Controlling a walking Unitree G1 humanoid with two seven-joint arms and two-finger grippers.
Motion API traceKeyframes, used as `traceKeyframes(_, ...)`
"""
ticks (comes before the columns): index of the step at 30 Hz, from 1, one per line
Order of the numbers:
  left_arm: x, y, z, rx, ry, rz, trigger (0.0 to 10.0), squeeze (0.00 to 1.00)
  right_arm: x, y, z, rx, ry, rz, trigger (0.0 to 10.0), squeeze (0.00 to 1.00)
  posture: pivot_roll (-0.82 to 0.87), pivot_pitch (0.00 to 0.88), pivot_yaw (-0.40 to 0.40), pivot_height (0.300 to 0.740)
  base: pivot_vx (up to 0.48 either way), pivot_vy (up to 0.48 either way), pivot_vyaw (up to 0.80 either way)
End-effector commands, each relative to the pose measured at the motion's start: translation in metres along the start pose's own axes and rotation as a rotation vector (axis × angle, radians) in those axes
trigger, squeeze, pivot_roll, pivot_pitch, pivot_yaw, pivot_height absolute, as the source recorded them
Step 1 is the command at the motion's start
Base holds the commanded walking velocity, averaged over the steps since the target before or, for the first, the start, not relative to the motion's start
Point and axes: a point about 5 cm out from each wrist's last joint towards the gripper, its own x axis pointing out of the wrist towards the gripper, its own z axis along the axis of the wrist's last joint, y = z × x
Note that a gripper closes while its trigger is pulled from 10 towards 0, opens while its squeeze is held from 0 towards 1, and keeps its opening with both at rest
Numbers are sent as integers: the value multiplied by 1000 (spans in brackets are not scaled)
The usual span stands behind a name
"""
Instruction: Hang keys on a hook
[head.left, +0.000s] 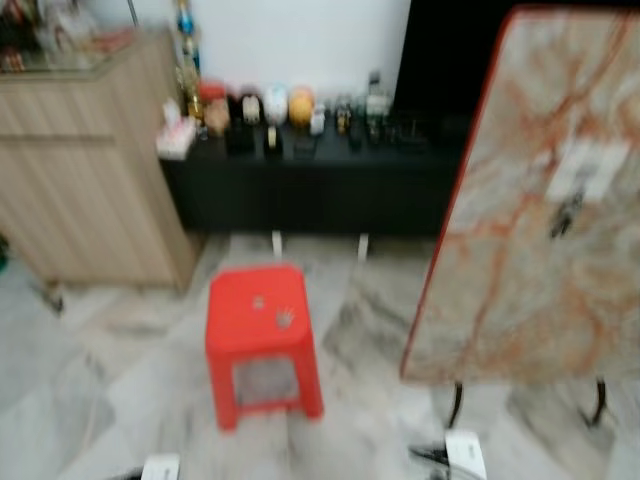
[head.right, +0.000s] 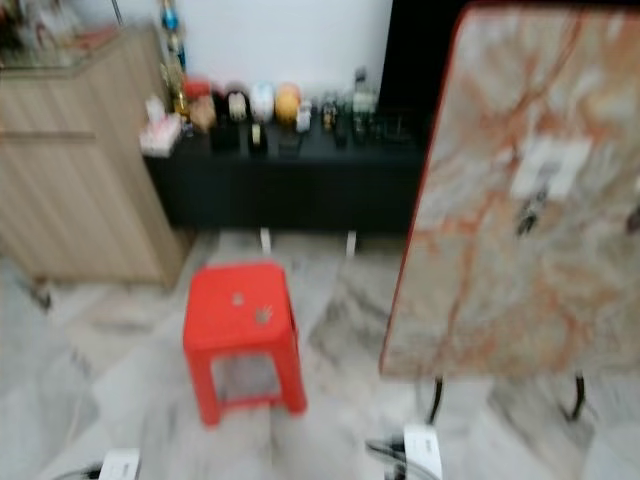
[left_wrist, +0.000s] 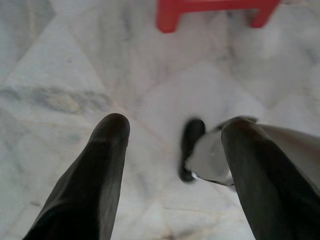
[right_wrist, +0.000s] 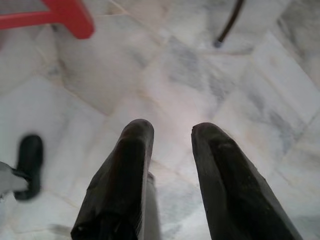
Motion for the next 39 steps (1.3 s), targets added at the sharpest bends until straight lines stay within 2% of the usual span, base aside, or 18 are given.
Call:
traceKeyframes(1, -2, 5, -6, 24, 21, 5, 10000, 0, 1, 8, 5, 5, -10, 18, 10000, 0, 179, 0, -54, 740, 0, 480, 0)
traceKeyframes(13, -2, 4, -5, 25, 19, 5, 10000, 0, 1, 6, 5, 7, -15, 14, 10000, 0, 177, 0, -56, 740, 0, 459, 0)
traceKeyframes(22, -2, 5, -5, 43, 19, 16, 10000, 0, 1, 6, 6, -20, -27, 24, 10000, 0, 177, 0, -58, 740, 0, 0, 0)
traceKeyframes(26, -1, 5, -4, 44, 18, 17, 10000, 0, 1, 6, 8, -15, -38, 22, 10000, 0, 178, 0, -58, 740, 0, 0, 708)
traceKeyframes(30, -1, 5, -4, 43, 17, 18, 10000, 0, 1, 5, 8, 4, -40, 16, 10000, 0, 177, 0, -60, 740, 0, 0, 772)
traceKeyframes(32, -1, 4, -4, 43, 16, 18, 10000, 0, 1, 4, 7, 33, -29, 6, 10000, 0, 176, 0, -61, 740, 0, 0, 0)
traceKeyframes(39, -1, 4, -3, 36, 6, 16, 10000, 0, 1, 4, 7, 41, -33, 5, 10000, 0, 173, 0, -56, 740, 0, 0, 0)
